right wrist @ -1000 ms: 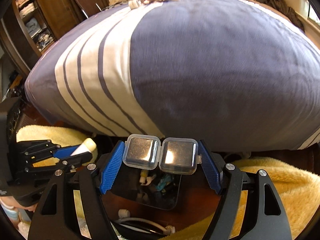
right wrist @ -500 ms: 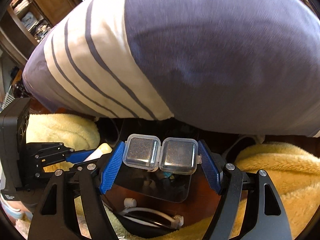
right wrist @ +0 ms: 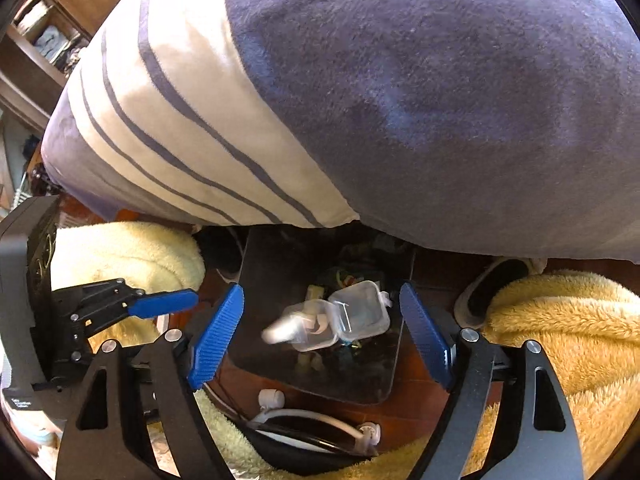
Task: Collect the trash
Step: 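Raise both open tools back over the bed toward the tape and ribbon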
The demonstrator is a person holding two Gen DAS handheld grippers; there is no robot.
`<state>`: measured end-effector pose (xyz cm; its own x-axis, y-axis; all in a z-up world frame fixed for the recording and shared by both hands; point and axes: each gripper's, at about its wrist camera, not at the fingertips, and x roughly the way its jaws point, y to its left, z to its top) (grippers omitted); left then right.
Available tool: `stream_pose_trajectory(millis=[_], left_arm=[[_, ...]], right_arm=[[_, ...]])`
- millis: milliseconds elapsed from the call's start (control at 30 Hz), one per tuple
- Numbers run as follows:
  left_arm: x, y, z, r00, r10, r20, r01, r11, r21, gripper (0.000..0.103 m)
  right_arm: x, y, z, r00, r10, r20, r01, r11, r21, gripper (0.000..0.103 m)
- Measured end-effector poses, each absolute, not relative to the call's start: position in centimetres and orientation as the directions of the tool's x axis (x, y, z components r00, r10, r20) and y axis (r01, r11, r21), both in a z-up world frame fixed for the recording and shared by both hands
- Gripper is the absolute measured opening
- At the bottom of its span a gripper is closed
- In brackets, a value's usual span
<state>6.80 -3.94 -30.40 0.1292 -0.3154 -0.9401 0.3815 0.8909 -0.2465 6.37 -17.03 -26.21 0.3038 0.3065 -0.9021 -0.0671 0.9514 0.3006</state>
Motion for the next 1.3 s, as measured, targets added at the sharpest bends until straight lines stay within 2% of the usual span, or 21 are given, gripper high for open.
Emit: stream_pose_trajectory(millis=[200,333,700,933,1300], left_arm=[[7.1,-2.7,-28.8,0.188,-0.298,-0.936,0.359,0.908,-0.217,0.06],[6.9,-2.2,-26.3,0.264,-0.283,-0.922,0.368,0.913,-0.175,0.069],[7.7,-0.8,-17.3,0.475,-0.305,-0.826,0.37,0.92,-0.127,0.074],[11.7,0.1,-12.7,0.591,-0.25,-0.767,0.331,0.942,-0.051,0.076],[21.4,-0.5,-11.3,0.61,-0.196,-0.768,0.3,0.954,-0.005,0.078]], right_arm=[[6.0,-18.4,-24.5,0.363,0.264,-0.894,-0.041,0.963,0.268,0.094],[5.6,-19.2,-22.6,0.416,0.249,-0.875,-0.036,0.966,0.258,0.094],[6.0,-20.3,-15.1,0.579,0.204,-0.789,-0.074,0.977,0.198,0.094],[9.7,-21.4,-10.6,0.666,0.133,-0.734,-0.073,0.991,0.113,0.095],[19.9,-22.4,-8.3,0.698,0.079,-0.711,-0.039,0.997,0.073,0.095]])
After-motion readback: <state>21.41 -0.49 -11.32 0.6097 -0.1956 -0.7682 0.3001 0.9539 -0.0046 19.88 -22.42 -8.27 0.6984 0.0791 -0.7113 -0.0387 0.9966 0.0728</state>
